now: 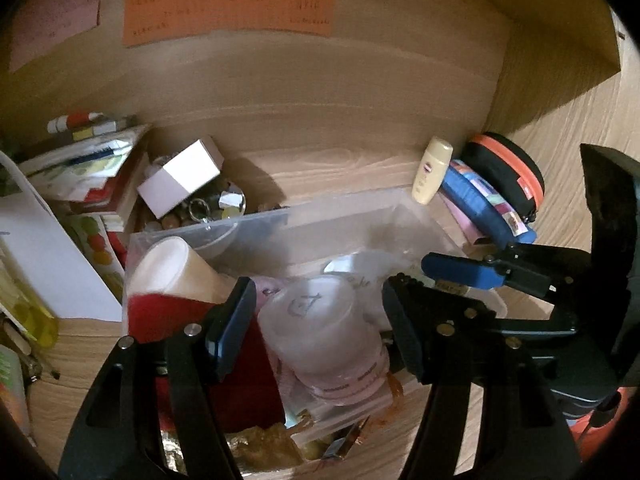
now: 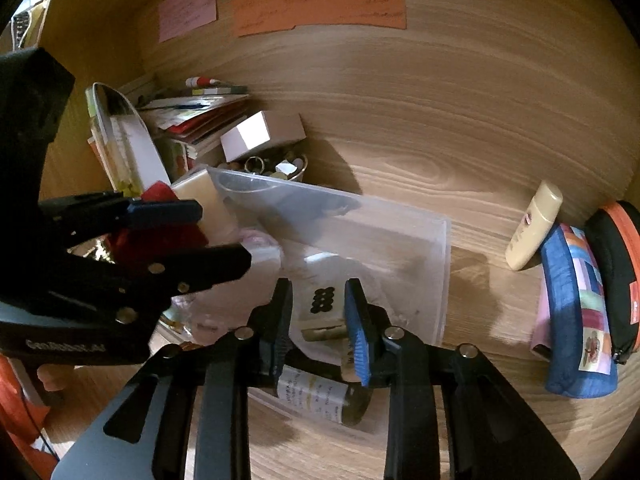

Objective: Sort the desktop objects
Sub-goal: 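Lower the white jar and mahjong tile into the clear box and release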

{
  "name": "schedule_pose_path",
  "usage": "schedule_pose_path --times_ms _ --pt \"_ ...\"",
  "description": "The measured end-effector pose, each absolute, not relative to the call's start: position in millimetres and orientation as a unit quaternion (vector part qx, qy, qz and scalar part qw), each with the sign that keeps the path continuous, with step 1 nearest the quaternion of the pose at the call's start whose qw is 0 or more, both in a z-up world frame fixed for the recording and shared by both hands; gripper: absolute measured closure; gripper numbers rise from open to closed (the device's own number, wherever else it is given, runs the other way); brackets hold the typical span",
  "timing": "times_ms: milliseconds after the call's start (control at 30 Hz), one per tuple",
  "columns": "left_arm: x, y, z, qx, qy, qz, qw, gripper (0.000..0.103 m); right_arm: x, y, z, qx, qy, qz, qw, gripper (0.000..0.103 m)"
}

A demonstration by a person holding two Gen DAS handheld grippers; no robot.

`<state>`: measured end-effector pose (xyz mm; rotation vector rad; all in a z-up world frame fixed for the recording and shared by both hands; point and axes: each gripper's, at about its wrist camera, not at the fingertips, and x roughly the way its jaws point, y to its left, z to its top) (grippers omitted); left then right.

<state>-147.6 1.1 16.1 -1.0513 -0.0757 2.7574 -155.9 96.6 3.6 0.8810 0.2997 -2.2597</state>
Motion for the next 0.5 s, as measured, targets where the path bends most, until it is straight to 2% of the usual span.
schedule_pose_path --times_ms 100,233,367,467,500 --pt "-145 0 21 -0.346 -0.024 0.934 0.089 0.037 -154 99 8 0.337 0.114 -0.871 0.338 0.068" --pt "-137 -5 32 -0.329 -0.025 0.941 0.081 0.028 -146 102 19 0.321 0.113 -0.88 0.33 0.057" --pt "-125 -10 45 -0.311 -0.025 0.947 0.078 0.025 -131 107 31 0.303 0.115 -0.887 0.328 0.053" --pt "-113 -13 52 -0.3 -0.018 0.951 0.073 0.016 -117 110 36 0.292 0.12 -0.89 0.328 0.048" --pt "-108 -14 55 -0.296 -0.013 0.953 0.072 0.014 -112 111 37 0.291 0.121 -0.891 0.328 0.043"
